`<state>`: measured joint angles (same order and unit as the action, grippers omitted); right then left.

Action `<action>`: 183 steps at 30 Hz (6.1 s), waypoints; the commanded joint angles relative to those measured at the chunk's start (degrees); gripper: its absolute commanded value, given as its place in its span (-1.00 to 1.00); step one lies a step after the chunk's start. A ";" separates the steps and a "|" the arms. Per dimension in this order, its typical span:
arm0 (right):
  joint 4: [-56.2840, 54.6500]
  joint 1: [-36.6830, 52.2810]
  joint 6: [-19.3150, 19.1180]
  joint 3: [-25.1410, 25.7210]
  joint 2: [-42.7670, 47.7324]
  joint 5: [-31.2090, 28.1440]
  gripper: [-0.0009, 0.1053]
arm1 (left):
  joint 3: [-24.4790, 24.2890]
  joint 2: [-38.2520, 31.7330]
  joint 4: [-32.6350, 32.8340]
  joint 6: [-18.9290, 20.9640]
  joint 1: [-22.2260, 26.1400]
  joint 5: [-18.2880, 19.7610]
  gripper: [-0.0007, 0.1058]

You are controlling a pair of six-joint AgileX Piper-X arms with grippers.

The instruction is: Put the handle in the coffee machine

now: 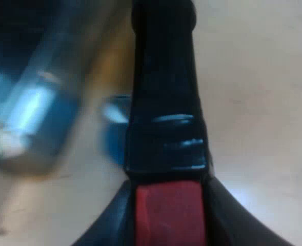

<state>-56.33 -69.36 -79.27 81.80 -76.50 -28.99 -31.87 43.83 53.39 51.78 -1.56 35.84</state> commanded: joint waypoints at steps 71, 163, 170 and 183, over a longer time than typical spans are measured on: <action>103.24 -2.76 -29.47 -24.36 -25.79 -32.88 0.12 | -18.48 31.43 -2.00 -22.51 11.55 10.38 -0.97; 103.12 0.04 -30.21 -24.36 -25.79 -28.65 0.12 | -22.46 33.69 -14.65 -10.67 11.26 20.64 -0.97; 101.22 0.04 -30.09 -24.36 -25.79 -28.66 0.12 | -24.10 33.69 -9.64 -11.01 11.26 20.43 -0.97; 99.78 2.14 -30.09 -24.36 -26.42 -20.86 0.03 | -29.99 33.69 0.16 -13.51 11.26 20.40 -0.97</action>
<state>43.51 -67.97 -108.90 57.27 -102.80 -50.73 -60.03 78.96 54.60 37.40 9.38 48.52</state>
